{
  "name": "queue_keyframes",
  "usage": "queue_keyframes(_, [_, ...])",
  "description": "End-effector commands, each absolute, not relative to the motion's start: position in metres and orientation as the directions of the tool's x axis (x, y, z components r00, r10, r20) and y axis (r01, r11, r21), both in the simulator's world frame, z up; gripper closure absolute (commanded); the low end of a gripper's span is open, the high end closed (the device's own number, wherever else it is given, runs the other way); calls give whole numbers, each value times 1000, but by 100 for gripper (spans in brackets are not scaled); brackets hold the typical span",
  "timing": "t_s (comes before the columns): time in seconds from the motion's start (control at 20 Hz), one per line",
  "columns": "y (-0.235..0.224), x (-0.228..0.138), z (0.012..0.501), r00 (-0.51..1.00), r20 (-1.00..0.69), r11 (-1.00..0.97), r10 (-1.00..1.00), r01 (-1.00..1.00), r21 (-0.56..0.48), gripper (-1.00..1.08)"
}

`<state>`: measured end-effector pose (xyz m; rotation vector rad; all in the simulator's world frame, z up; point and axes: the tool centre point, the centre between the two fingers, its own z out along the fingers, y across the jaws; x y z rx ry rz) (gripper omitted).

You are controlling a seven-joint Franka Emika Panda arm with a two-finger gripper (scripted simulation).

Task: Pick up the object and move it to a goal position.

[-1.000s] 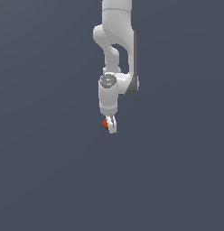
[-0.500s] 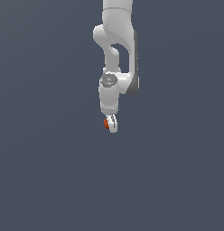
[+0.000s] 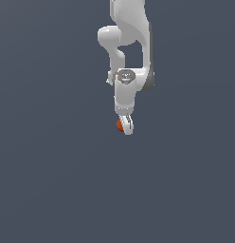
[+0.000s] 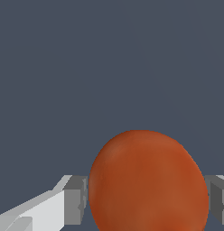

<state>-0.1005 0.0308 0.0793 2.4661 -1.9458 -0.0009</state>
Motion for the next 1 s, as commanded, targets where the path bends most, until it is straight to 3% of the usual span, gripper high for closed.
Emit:
queue_keyframes(0.0, [49,-103,92,233,0,-233,-972,-972,-2,108])
queue_keyframes(0.5, [130,-118,148,233,2,-233,-972,-972,-1,108])
queue_keyframes(0.95, [173,-123,178,233,1,-233,-972,-972,0,108])
